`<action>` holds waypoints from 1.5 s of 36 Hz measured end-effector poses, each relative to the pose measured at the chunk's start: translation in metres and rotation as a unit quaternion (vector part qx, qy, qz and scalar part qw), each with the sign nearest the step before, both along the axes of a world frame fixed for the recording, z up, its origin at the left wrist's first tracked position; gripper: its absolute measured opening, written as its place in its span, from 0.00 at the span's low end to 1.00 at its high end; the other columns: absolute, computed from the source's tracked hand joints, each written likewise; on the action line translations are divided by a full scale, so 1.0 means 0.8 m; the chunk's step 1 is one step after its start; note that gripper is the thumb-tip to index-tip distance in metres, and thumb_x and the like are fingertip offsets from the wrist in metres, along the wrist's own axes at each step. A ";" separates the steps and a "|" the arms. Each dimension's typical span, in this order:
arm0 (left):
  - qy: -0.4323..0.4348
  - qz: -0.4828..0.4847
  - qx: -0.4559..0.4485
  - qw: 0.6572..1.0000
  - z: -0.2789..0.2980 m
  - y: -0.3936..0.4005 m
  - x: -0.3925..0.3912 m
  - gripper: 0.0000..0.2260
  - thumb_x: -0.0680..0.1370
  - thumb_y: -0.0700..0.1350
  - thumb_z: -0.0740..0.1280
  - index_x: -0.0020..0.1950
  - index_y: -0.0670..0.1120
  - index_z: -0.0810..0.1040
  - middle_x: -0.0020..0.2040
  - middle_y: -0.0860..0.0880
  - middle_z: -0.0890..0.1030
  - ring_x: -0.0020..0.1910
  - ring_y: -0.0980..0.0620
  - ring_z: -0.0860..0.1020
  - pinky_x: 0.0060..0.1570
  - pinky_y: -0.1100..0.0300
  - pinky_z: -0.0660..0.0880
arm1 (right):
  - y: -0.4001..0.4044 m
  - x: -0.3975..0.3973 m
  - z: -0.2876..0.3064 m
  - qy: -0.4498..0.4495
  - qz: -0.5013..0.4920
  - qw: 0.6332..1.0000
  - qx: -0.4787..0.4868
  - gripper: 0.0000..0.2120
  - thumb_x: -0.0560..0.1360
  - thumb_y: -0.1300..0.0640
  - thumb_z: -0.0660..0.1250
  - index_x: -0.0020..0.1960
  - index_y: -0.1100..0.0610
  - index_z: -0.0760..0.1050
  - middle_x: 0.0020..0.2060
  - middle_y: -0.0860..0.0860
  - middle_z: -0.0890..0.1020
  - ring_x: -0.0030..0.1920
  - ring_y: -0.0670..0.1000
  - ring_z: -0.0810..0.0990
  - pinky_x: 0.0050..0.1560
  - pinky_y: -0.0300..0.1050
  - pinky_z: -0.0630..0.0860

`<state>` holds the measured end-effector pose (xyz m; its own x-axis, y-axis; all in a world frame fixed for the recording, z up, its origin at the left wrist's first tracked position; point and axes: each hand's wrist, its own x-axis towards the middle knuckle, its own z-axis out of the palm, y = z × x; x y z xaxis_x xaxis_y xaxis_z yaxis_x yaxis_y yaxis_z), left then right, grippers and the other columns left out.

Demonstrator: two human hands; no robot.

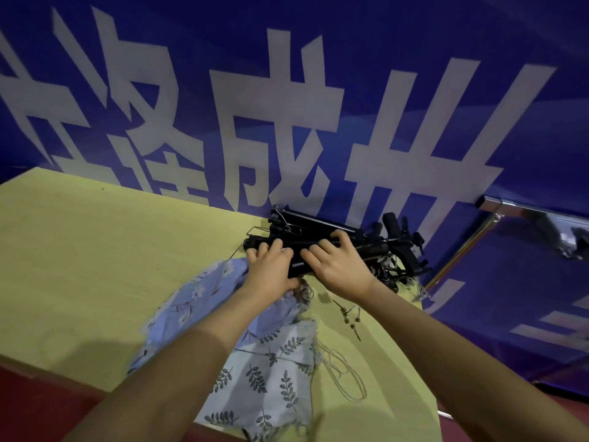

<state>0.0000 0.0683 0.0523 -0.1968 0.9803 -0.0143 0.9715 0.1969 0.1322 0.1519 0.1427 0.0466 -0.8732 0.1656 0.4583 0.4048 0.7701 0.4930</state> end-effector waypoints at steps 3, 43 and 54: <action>-0.045 0.030 0.009 0.999 0.001 0.004 -0.003 0.21 0.74 0.54 0.67 0.63 0.47 0.70 0.61 0.47 0.68 0.61 0.44 0.67 0.58 0.51 0.62 | 0.003 0.007 0.004 0.047 0.004 0.999 0.015 0.15 0.73 0.55 0.67 0.58 0.57 0.74 0.52 0.51 0.81 0.50 0.53 0.79 0.57 0.49 0.65; -0.311 0.205 0.200 0.906 -0.011 0.007 -0.056 0.12 0.68 0.49 0.72 0.44 0.44 0.75 0.46 0.51 0.72 0.48 0.47 0.73 0.52 0.53 0.63 | 0.014 -0.044 0.009 0.132 -0.121 0.834 -0.523 0.08 0.77 0.60 0.65 0.54 0.62 0.76 0.51 0.54 0.73 0.50 0.54 0.76 0.50 0.45 0.73; -0.398 0.167 0.234 0.871 -0.021 -0.002 -0.060 0.10 0.68 0.41 0.72 0.45 0.41 0.74 0.44 0.50 0.72 0.43 0.48 0.76 0.43 0.53 0.73 | 0.012 -0.061 0.047 0.368 -0.039 0.546 -0.752 0.09 0.79 0.61 0.62 0.40 0.63 0.73 0.36 0.55 0.79 0.37 0.48 0.78 0.45 0.38 0.74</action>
